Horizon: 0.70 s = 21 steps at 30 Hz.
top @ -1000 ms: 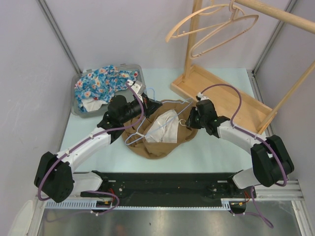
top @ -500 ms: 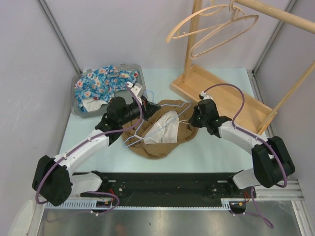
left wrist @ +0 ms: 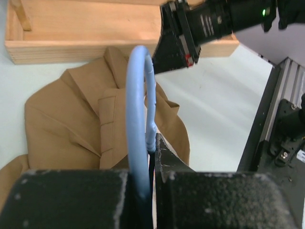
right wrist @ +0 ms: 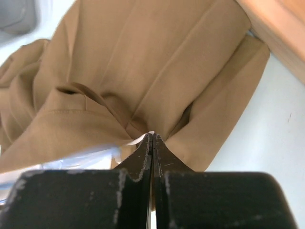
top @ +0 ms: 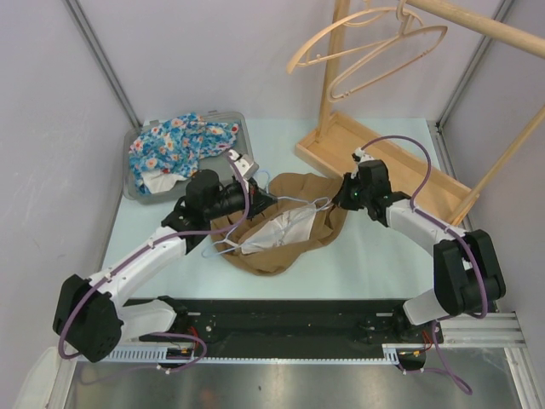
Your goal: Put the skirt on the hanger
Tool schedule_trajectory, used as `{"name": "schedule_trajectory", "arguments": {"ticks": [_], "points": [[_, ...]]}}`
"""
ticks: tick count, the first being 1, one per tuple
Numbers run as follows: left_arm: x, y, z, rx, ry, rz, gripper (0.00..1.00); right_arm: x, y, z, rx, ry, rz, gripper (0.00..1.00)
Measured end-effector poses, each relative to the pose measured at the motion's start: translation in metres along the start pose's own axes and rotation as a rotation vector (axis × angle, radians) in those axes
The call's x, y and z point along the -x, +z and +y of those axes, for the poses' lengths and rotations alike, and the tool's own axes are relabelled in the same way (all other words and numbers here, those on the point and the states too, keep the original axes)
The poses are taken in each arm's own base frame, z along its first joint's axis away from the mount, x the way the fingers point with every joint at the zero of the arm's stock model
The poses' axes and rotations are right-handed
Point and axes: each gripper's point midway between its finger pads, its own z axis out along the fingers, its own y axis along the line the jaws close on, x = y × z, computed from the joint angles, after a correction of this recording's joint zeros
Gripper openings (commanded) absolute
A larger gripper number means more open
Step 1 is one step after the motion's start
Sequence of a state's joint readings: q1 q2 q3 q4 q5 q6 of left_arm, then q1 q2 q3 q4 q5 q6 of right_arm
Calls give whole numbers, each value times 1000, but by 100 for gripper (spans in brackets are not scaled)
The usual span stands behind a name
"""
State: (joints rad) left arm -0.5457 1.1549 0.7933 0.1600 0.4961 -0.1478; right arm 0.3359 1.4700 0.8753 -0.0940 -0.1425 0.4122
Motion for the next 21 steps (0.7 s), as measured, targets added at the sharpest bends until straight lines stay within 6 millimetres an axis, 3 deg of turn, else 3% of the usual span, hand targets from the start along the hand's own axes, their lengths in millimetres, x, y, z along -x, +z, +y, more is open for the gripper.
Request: {"name": "schedule_trajectory", "arguments": {"ticks": [6, 21], "points": [[-22, 2, 1, -22, 8, 83, 0, 17, -4, 8, 72, -52, -3, 0], [-18, 11, 5, -24, 21, 91, 0, 6, -9, 23, 159, -107, 54, 0]]}}
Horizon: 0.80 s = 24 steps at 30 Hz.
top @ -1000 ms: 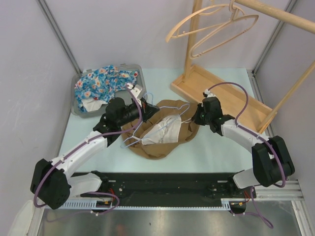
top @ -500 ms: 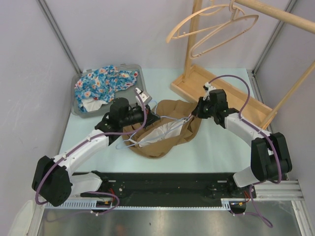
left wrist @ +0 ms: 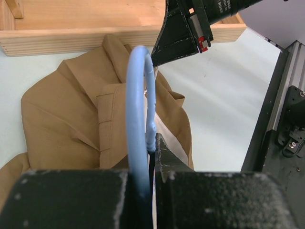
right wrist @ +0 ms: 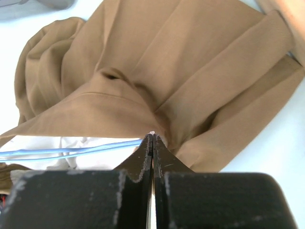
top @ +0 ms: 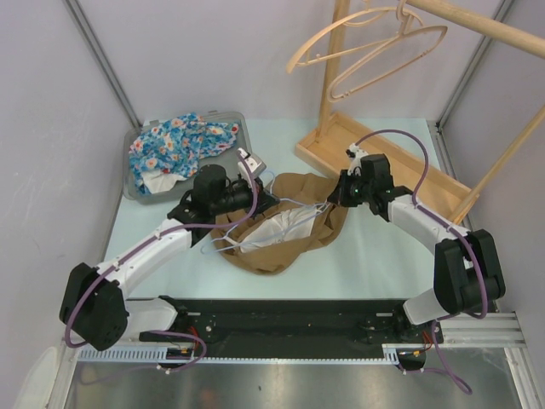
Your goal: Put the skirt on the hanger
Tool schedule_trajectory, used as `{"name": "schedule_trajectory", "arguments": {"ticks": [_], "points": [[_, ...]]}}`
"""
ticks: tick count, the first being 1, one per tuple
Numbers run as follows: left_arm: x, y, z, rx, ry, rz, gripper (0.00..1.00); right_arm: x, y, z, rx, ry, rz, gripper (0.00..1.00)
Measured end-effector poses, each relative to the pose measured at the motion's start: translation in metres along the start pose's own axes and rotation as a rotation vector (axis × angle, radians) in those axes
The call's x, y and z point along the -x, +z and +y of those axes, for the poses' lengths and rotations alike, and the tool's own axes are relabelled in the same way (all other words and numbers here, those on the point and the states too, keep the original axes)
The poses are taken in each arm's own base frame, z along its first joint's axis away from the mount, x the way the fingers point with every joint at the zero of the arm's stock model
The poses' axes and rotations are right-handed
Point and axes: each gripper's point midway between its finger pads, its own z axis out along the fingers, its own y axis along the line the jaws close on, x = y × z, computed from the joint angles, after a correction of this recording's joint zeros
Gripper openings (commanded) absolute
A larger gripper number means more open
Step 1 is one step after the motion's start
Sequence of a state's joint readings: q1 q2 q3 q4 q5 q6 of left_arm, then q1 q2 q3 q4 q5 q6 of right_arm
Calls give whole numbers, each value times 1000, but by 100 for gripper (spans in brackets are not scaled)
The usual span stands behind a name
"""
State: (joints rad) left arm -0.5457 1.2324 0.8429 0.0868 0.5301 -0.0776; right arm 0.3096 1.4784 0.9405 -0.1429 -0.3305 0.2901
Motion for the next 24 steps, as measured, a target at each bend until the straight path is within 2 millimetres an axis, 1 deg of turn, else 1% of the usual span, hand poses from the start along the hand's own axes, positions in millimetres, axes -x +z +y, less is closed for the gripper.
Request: {"name": "schedule_trajectory", "arguments": {"ticks": [8, 12, 15, 20, 21, 22, 23, 24], "points": [[3, 6, -2, -31, 0, 2, 0, 7, -4, 28, 56, -22, 0, 0], [12, 7, -4, -42, 15, -25, 0, 14, -7, 45, 84, -36, -3, 0], [18, 7, -5, -47, 22, -46, 0, 15, -9, 54, 98, -44, 1, 0], [29, 7, -6, -49, 27, -85, 0, 21, -22, 68, 116, -52, -15, 0], [32, 6, -7, -50, 28, -96, 0, 23, -25, 70, 118, -50, -17, 12], [36, 5, -9, -52, 31, -108, 0, 25, -29, 71, 118, -48, -24, 21], [40, 4, -10, -53, 31, -119, 0, 28, -32, 73, 116, -45, -30, 28], [42, 2, -11, -55, 35, -128, 0, 31, -35, 75, 115, -44, -38, 39]]}}
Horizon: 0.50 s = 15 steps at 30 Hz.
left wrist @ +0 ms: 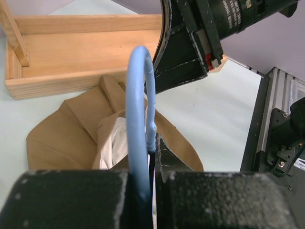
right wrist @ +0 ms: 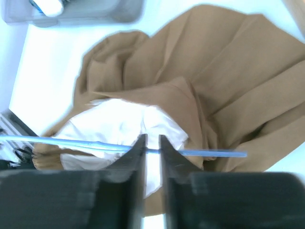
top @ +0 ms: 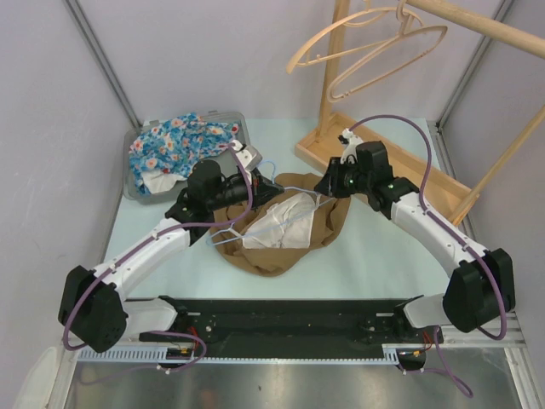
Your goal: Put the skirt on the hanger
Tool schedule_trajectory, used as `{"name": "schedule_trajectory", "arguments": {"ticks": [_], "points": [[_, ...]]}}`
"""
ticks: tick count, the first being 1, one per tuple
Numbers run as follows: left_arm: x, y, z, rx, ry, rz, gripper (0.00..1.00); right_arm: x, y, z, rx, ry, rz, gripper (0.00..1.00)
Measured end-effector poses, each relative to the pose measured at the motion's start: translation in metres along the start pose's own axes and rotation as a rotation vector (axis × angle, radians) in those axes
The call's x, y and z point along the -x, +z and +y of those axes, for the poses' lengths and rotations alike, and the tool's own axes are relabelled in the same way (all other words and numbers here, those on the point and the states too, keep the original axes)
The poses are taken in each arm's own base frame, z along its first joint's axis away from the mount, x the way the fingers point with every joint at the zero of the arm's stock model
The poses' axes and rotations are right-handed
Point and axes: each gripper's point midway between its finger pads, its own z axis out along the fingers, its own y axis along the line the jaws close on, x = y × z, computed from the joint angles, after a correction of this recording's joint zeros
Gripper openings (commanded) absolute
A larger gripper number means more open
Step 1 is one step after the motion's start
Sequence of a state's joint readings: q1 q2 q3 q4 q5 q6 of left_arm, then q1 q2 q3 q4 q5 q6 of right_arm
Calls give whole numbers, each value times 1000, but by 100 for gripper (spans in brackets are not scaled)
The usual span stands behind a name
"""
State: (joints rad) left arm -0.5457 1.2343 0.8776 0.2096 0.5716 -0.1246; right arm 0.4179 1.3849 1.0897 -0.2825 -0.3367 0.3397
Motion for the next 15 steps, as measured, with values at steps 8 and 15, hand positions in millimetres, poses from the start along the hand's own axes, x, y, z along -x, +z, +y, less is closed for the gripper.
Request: {"name": "schedule_trajectory", "arguments": {"ticks": [8, 15], "points": [[13, -7, -6, 1, 15, -34, 0, 35, -45, 22, -14, -31, -114, 60], [49, -20, -17, 2, 43, -65, 0, 68, -107, 64, 91, -134, -264, 63]]}}
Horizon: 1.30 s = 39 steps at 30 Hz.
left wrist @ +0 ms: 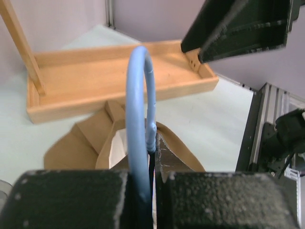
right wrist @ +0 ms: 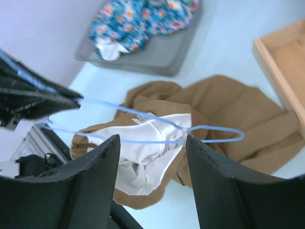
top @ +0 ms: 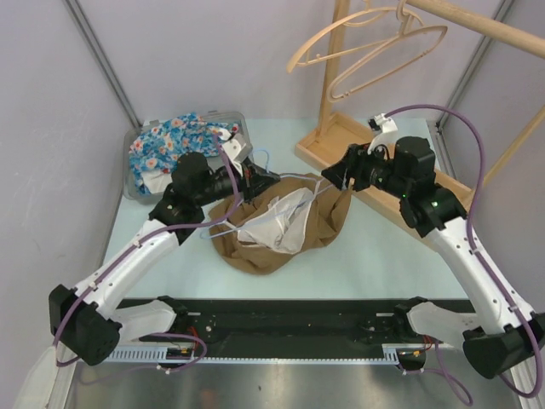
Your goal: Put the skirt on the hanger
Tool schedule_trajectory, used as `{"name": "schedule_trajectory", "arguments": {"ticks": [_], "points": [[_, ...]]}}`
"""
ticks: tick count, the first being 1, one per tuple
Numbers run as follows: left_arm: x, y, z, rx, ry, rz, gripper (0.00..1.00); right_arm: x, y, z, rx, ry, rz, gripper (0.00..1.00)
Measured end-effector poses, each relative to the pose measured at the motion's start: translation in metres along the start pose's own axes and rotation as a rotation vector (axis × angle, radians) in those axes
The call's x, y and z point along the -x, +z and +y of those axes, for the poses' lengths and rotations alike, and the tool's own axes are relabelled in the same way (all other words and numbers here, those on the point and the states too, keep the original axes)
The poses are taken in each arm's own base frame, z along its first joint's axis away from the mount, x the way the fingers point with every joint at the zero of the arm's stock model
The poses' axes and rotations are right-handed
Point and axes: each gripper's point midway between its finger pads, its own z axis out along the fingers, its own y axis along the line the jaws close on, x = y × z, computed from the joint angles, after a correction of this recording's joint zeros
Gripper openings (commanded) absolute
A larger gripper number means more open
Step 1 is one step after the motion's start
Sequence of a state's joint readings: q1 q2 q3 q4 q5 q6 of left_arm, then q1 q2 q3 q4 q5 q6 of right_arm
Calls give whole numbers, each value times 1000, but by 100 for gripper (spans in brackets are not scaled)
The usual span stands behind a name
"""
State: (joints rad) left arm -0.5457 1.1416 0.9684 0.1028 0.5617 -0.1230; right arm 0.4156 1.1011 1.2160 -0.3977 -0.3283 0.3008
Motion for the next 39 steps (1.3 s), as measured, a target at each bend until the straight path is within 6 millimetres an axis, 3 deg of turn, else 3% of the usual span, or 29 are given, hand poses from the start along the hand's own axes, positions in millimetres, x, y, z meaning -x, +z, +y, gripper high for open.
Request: {"name": "schedule_trajectory", "arguments": {"ticks": [5, 10, 14, 17, 21, 26, 30, 35, 39], "points": [[72, -14, -17, -13, 80, -90, 0, 33, -30, 34, 99, -65, -99, 68], [148, -43, -49, -55, 203, -209, 0, 80, -65, 74, 196, -145, -227, 68], [190, -64, -73, -97, 290, -275, 0, 117, -96, 105, 263, -214, -332, 70], [210, -75, -87, -127, 335, -306, 0, 137, -118, 125, 311, -255, -395, 71], [205, -80, -102, -202, 347, -290, 0, 149, -137, 144, 372, -304, -435, 73], [164, -76, -114, -327, 296, -179, 0, 131, -133, 163, 493, -393, -373, 86], [135, -78, -122, -408, 247, -87, 0, 96, -103, 179, 582, -466, -253, 88], [118, -85, -131, -472, 227, -29, 0, 27, -45, 184, 597, -526, -45, 85], [109, -87, -132, -491, 224, 0, 0, -12, -12, 172, 557, -550, 79, 61]]}}
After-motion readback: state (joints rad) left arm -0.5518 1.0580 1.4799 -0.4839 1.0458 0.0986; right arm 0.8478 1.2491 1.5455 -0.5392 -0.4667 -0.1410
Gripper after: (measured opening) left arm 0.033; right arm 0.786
